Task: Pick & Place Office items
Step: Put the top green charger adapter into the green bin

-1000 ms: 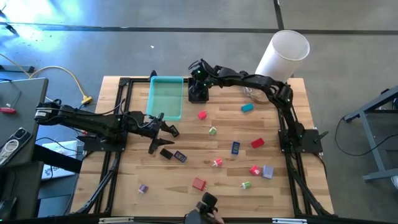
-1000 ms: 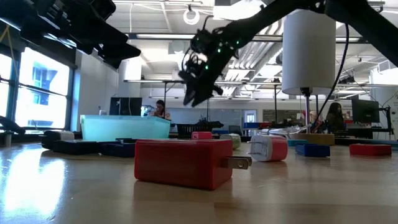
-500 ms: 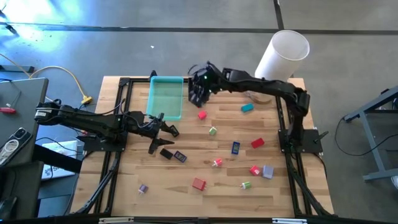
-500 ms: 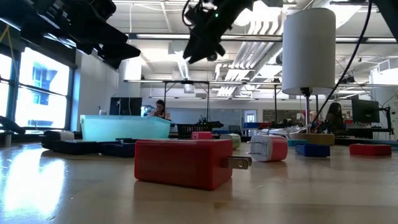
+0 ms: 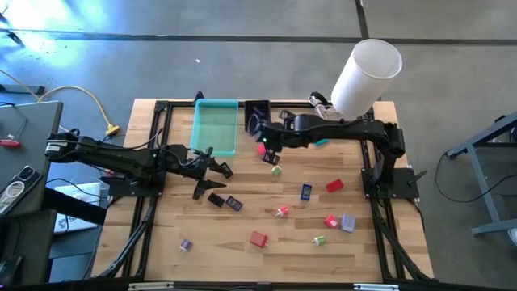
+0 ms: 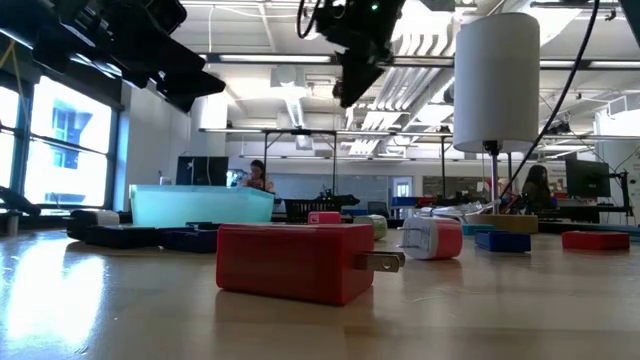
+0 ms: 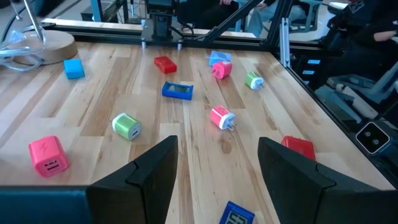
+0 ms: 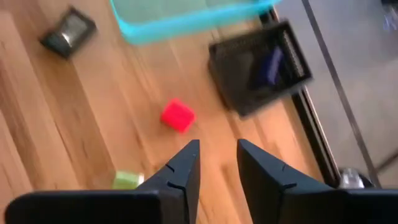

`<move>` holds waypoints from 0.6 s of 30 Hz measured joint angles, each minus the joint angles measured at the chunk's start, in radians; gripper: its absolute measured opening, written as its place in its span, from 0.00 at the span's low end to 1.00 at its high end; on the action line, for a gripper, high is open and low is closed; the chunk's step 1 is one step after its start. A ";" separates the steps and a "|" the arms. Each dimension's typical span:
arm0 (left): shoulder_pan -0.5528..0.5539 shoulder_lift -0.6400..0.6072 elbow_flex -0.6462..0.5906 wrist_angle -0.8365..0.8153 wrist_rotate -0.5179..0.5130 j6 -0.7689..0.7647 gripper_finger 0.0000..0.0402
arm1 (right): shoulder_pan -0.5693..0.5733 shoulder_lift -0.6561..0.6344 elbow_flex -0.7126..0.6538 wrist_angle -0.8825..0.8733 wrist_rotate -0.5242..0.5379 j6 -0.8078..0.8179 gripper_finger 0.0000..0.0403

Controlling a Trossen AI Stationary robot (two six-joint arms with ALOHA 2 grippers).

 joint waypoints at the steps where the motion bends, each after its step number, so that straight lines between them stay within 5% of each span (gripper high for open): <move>1: 0.000 0.000 0.000 0.000 0.000 0.000 0.54 | 0.008 -0.012 0.000 -0.040 0.014 0.025 0.22; 6: 0.000 0.000 0.000 -0.001 0.000 0.000 0.54 | 0.068 -0.060 0.002 -0.221 0.083 0.160 0.20; 13: 0.000 0.000 0.000 -0.008 -0.004 -0.016 0.54 | 0.190 -0.144 -0.011 -0.484 0.322 0.430 0.20; 18: 0.000 0.000 0.000 -0.011 -0.003 -0.032 0.54 | 0.291 -0.274 -0.126 -0.475 0.357 0.548 0.20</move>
